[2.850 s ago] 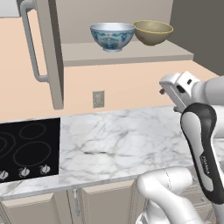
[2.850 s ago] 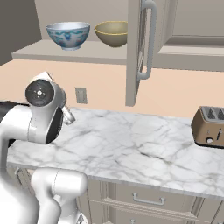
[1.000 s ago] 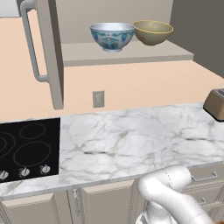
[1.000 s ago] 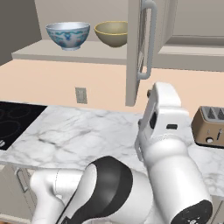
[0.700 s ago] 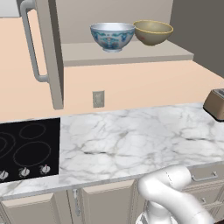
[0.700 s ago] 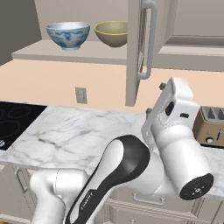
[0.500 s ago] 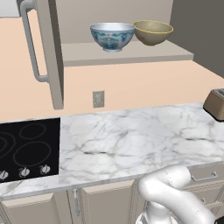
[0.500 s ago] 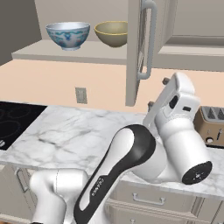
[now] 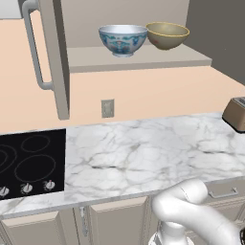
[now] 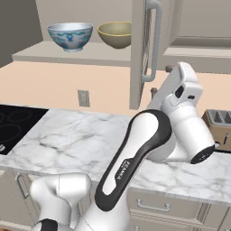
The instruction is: Open the cabinet. Pick the bowls from the counter and place them in the cabinet. Then close the cabinet.
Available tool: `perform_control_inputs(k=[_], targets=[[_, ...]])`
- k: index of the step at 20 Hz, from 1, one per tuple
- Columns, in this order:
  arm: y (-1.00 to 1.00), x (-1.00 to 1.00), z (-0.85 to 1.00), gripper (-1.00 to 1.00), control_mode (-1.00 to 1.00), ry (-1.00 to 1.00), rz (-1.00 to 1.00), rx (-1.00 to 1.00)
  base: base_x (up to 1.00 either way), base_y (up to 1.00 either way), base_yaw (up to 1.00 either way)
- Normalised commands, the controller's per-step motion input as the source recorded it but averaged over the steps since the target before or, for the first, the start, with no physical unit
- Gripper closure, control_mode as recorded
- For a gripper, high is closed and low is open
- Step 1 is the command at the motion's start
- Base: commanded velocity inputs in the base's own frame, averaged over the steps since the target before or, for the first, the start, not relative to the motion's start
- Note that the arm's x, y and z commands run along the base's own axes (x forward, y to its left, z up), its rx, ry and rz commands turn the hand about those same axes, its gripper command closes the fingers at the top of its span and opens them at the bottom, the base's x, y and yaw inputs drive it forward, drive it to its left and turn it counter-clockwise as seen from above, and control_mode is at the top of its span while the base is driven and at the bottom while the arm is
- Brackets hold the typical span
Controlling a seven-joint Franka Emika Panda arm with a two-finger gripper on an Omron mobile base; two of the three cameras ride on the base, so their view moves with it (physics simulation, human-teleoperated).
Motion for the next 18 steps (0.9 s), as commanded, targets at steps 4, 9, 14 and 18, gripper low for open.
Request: perform_control_inputs(k=[4, 9, 14, 18], targets=[[0.62, 0.04, 0.23, -1.00, -1.00, -0.05, 0.21, 0.00, 0.00, 0.00, 0.00], [1.00, -0.29, 0.17, -1.00, -1.00, -0.07, 0.24, -0.08, 0.00, 0.00, 0.00], [1.00, -0.30, 0.01, -1.00, -1.00, -0.17, 0.19, -0.17, 0.00, 0.00, 0.00], [1.00, 0.61, 0.00, -1.00, -1.00, 0.04, 0.01, -0.07, 0.00, 0.00, 0.00]])
